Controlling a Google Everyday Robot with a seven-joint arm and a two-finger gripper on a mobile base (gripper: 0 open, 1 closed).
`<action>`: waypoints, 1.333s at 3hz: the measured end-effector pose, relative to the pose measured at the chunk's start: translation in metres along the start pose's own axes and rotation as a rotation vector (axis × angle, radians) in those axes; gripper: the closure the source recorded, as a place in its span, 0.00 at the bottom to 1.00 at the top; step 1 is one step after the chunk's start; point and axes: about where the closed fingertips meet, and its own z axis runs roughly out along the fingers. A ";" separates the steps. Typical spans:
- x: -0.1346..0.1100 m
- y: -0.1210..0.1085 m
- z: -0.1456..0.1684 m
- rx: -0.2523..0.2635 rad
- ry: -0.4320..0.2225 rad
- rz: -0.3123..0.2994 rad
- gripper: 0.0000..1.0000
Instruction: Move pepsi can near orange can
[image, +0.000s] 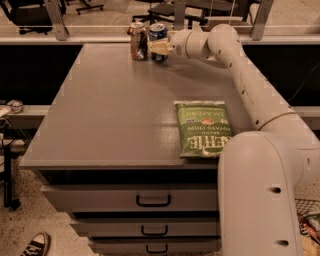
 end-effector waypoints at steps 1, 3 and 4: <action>0.003 0.001 0.009 -0.015 0.006 0.028 0.61; 0.005 0.002 0.015 -0.031 0.016 0.044 0.15; -0.002 0.004 0.011 -0.043 0.018 0.037 0.00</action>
Offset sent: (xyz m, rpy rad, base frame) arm 0.0153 0.0028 -0.0033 0.0159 0.0544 0.0091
